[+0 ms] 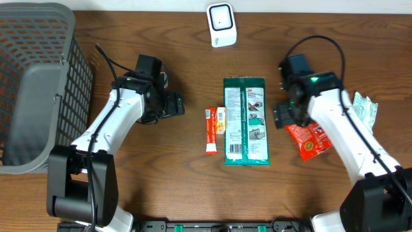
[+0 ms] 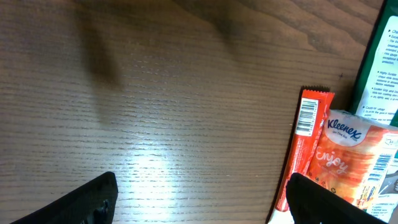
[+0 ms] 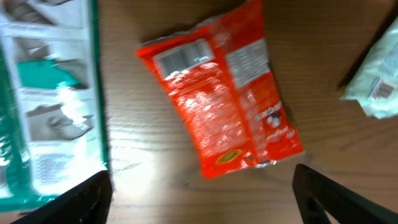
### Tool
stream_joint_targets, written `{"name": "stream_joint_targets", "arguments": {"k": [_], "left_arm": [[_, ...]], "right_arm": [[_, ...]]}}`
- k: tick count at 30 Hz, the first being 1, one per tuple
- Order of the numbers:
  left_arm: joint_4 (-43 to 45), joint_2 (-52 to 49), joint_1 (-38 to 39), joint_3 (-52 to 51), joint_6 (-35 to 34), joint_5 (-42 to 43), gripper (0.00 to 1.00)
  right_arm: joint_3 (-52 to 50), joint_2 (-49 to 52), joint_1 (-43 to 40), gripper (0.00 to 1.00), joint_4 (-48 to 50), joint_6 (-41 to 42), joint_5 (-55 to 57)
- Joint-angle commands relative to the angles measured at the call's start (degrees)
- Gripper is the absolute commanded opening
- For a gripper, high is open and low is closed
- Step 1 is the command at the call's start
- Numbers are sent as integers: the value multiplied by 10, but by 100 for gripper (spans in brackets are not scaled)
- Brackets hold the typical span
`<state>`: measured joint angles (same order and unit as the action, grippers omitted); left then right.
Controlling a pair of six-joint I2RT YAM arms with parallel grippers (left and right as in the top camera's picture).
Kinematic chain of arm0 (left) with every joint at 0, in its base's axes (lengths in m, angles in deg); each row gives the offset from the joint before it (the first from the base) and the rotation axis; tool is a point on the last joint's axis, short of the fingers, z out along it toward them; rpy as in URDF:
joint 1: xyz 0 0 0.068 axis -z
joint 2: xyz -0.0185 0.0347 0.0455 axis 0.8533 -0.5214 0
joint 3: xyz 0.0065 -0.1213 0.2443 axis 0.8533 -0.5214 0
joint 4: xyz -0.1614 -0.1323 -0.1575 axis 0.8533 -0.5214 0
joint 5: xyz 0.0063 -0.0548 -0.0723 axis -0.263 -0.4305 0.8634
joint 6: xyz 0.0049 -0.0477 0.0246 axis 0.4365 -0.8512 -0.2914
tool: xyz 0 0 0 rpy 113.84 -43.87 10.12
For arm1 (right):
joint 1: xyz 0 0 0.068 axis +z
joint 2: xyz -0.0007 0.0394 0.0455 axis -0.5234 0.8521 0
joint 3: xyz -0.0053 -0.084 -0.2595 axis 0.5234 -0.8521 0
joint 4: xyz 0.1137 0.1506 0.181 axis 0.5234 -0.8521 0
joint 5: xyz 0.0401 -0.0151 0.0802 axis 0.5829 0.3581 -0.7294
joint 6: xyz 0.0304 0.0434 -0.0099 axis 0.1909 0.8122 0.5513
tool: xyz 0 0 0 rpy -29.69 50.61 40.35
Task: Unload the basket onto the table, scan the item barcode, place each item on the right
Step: 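Lift the red snack bag and turn it with the right gripper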
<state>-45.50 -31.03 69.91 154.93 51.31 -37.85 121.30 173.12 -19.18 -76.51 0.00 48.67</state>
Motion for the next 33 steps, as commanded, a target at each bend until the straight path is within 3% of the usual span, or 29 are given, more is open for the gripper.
{"name": "stream_joint_targets", "arguments": {"k": [1,7,8,11,14,20,26,33], "left_arm": [[-1,11,-2,6,7,5,87],[-1,11,-2,6,7,5,87],[-1,11,-2,6,7,5,87],[-1,11,-2,6,7,5,87],[-1,11,-2,6,7,5,87],[-1,11,-2,6,7,5,87],[-1,11,-2,6,7,5,87],[-1,11,-2,6,7,5,87]], "right_arm": [[-32,8,-73,89,23,-70,-70],[-90,22,-196,82,106,-148,-212],[-104,22,-217,80,127,-184,-284],[-118,22,-224,70,136,-203,-339],[-119,22,-198,64,129,-191,-288],[-126,22,-125,66,129,-138,-137],[-199,22,-79,73,226,-138,-31],[-257,22,-70,71,301,-138,-49]]}}
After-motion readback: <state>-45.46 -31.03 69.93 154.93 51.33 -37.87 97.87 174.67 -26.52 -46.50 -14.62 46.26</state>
